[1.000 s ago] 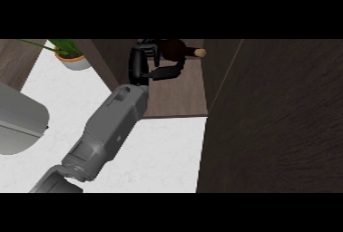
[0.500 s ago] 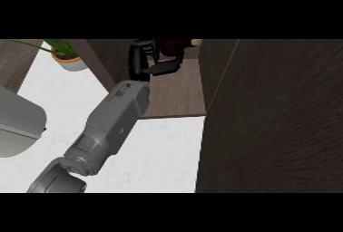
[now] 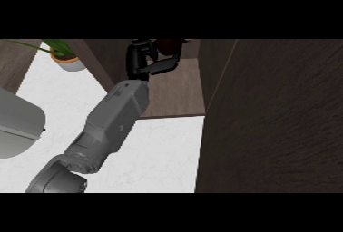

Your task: Pick up the wine, place it into the cabinet and close the cabinet

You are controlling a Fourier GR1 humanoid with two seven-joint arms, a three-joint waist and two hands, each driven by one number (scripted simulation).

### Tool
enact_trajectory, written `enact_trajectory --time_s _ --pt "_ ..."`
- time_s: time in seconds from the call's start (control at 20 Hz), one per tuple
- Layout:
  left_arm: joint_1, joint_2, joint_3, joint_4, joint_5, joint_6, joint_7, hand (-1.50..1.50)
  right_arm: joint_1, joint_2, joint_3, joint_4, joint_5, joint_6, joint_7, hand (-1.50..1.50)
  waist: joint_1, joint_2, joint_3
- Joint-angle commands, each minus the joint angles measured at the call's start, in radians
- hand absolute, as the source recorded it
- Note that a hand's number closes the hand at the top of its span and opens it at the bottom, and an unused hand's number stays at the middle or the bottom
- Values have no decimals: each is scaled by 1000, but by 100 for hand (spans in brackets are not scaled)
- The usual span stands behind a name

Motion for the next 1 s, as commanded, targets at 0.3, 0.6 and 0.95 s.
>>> enact_trajectory --time_s 0.3,0.6,0.95 --pt "16 34 11 76 -30 -12 -39 150 1 -1 11 -51 -54 9 25 -150 -6 8 -2" --pt "24 68 -11 107 -63 -19 -20 -150 -19 9 34 -37 -10 -1 19 -150 -5 9 -2" --pt "39 0 -25 130 -92 87 -73 -150 -1 9 19 -4 -36 14 -13 -150 -20 13 -2"
